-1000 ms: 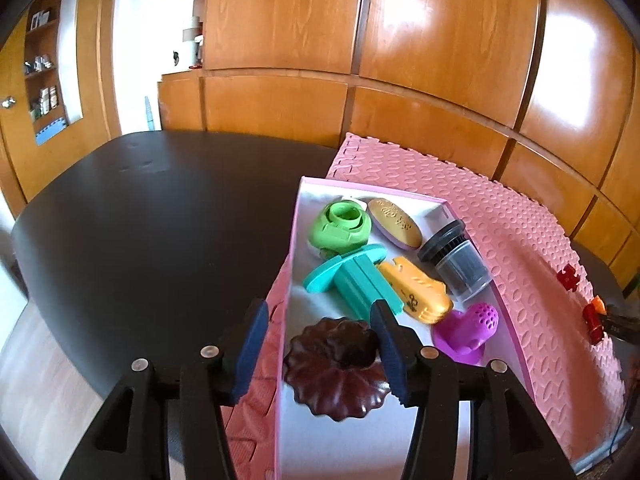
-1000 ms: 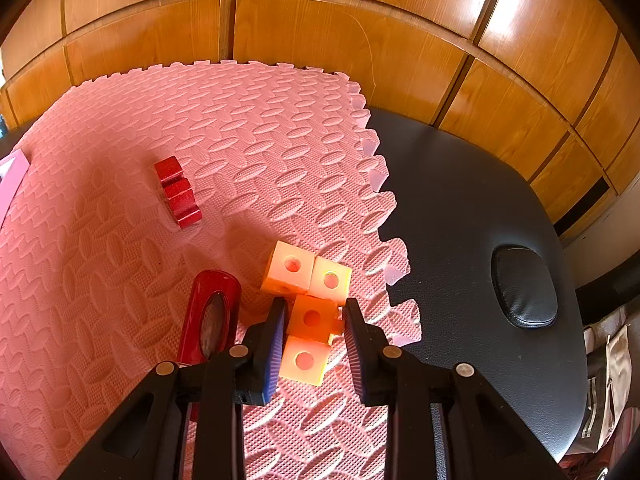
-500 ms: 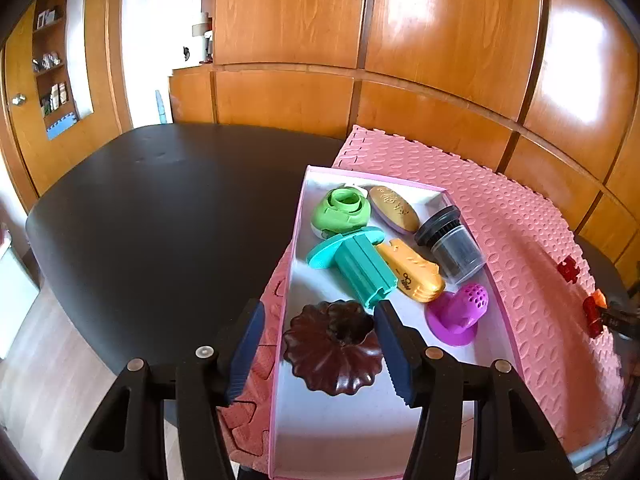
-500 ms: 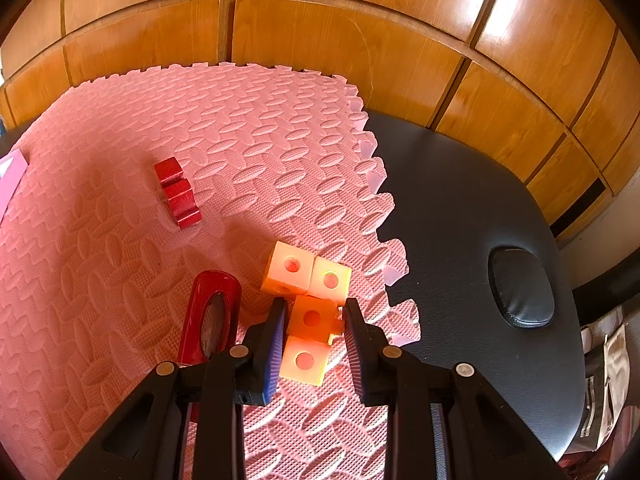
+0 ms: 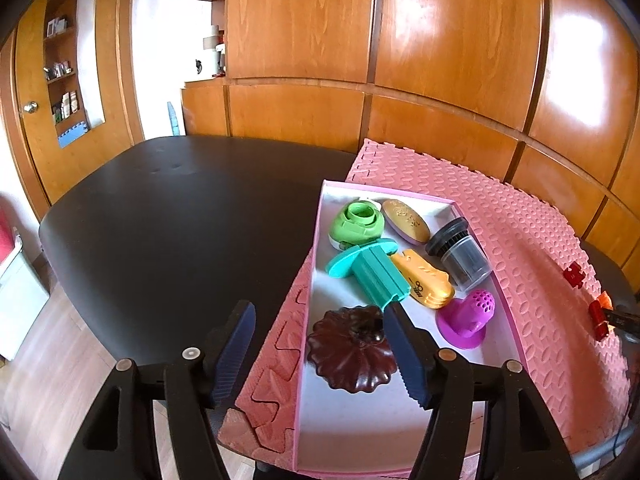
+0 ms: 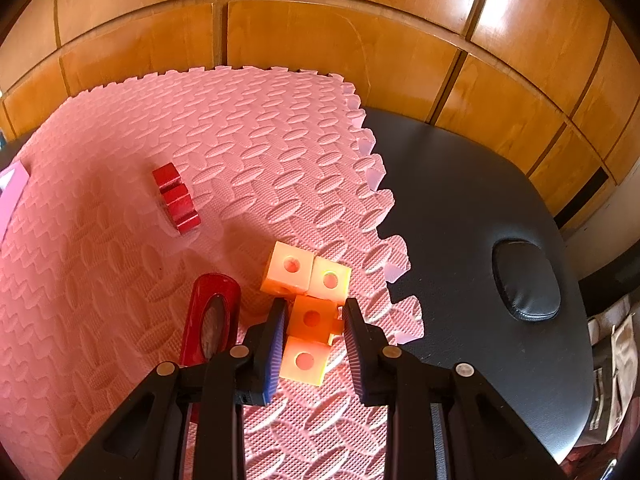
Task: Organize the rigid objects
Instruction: 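Carry the brown flower stamp with the left gripper over the tray, then lower the stamp into the tray with the left gripper while the right gripper carries the orange cubes there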
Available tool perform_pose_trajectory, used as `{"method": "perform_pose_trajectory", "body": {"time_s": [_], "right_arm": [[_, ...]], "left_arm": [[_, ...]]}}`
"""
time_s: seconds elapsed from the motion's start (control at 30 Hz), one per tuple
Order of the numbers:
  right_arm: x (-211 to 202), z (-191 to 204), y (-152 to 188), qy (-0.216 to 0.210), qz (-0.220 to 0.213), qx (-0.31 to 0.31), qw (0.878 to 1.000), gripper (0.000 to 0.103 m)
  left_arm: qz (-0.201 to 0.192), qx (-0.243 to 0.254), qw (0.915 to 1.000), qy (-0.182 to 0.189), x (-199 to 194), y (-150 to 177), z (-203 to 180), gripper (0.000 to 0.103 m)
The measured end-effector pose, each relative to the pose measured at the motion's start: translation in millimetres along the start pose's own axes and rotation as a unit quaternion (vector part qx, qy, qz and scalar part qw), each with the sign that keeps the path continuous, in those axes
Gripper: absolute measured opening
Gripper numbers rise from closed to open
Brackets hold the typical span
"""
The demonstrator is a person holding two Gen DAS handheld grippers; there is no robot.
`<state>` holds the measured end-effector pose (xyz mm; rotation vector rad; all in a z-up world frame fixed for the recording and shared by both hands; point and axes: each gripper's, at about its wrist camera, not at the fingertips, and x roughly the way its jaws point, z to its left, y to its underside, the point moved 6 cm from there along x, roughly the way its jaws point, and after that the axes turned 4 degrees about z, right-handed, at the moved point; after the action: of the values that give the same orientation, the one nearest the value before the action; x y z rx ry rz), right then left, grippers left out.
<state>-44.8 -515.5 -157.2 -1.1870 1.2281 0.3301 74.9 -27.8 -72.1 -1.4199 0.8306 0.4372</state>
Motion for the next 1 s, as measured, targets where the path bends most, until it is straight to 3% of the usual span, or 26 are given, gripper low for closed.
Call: {"method": "perform_pose_trajectory", "body": {"time_s": [0.13,0.3,0.63,1.0], "right_arm": [[-8.8,-1.3,-5.3,-0.009,-0.025,0.011,1.0,0.027],[3.6,6.3,0.3,-0.001,0.003,-0.011,1.0,0.027],[-40.9,7.1,-16.5,-0.03,-0.075,0.024,0.996,0.027],[-87.2,114.0,-4.5,-0.144,-0.097,-0.062,0.983,0.027]], "left_arm": [[-0.001,-0.004,1.0,-0.006,-2.3,1.1,5.7,0.069],[0.0,-0.012,0.9999,-0.01,-2.9,2.6,12.6,0.069],[-0.001,-0.028,0.9995,-0.018,-4.1,3.4,30.7,0.069],[0.005,-0.042,0.999,-0.017,0.2,6.5,40.2,0.069]]}}
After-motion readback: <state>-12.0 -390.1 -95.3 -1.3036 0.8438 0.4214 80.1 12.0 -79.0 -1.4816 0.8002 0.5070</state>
